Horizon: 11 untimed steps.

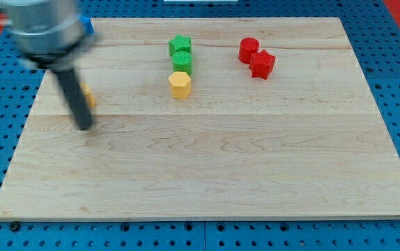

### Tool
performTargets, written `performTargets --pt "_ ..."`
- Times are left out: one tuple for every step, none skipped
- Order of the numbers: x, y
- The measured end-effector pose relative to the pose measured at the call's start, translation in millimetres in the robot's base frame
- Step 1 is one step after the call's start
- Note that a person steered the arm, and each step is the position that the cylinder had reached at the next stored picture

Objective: Move the yellow heart to the bottom left of the yellow hexagon

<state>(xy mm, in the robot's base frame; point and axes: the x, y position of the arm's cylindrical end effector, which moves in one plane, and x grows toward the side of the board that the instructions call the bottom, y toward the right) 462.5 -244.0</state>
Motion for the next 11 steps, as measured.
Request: performTargets --pt "-65.4 -57.7" --pt "-67.1 53.3" --pt "-36.8 107.9" --pt "-8.4 78.9" --pt "3.1 125.9" --pt "5.5 140.5" --pt "27.9 137.1" --pt "47.0 171.2" --pt "38.4 166.7" --pt "9.0 136.7" --pt "-14.9 175.8"
